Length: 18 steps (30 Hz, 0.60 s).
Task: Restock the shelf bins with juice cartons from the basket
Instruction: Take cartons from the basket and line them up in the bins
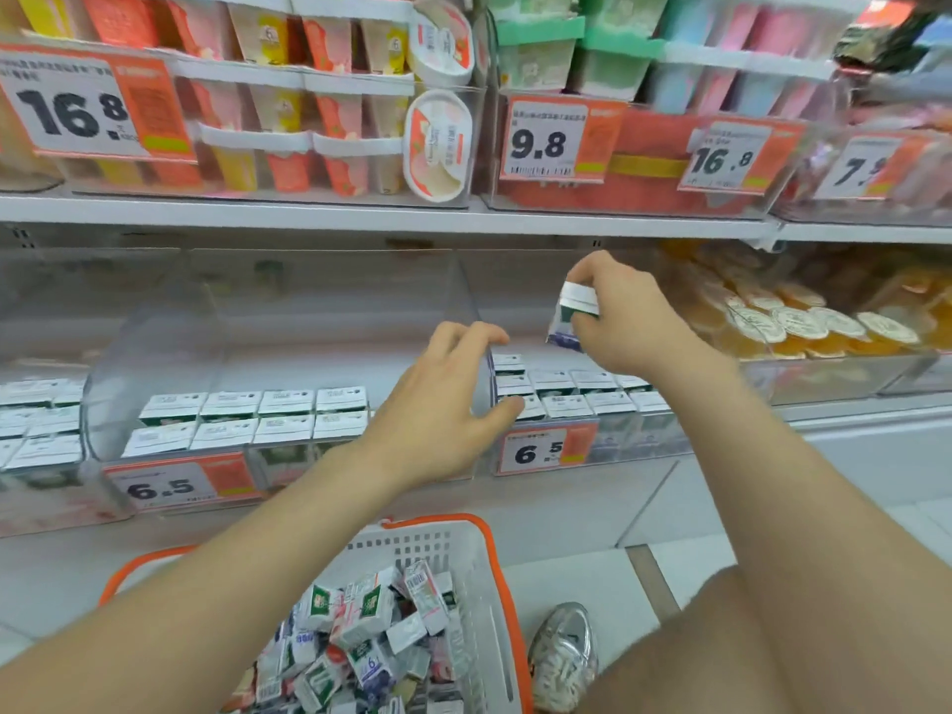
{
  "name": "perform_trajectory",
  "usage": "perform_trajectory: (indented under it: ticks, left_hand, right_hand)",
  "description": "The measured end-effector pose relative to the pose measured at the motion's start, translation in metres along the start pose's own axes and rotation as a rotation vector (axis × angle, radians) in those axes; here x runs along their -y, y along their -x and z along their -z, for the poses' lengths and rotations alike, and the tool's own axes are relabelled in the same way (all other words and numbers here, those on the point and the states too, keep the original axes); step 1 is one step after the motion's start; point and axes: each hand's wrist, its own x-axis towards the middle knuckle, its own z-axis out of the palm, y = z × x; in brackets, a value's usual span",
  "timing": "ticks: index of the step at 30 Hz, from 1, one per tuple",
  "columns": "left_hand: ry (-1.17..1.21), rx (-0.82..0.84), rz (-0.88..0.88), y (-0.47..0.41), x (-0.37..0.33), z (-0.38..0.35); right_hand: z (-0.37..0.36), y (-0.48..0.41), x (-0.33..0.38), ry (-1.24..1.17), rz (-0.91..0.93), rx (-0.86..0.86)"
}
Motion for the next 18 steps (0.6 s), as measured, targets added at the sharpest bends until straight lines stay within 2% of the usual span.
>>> perform_trajectory:
  ticks: [6, 11, 14, 18]
  left_hand:
    - [-0.053, -0.043, 0.011, -0.005, 0.006, -0.015]
    - [-0.038, -0.03, 0.014, -0.005, 0.01, -0.012]
    - [-0.03, -0.022, -0.003, -0.004, 0.013, -0.011]
    - [-0.032, 0.019, -0.024, 0.002, 0.017, -0.005]
  right_hand:
    - [-0.048, -0.018, -0.028, 0.085, 0.057, 0.192]
    - [-0.054, -0.03, -0.027, 0.075, 0.015, 0.45]
    - [-0.049, -0.03, -0.022, 0.03, -0.037, 0.493]
    - [-0.046, -0.014, -0.016, 0.056, -0.08, 0.457]
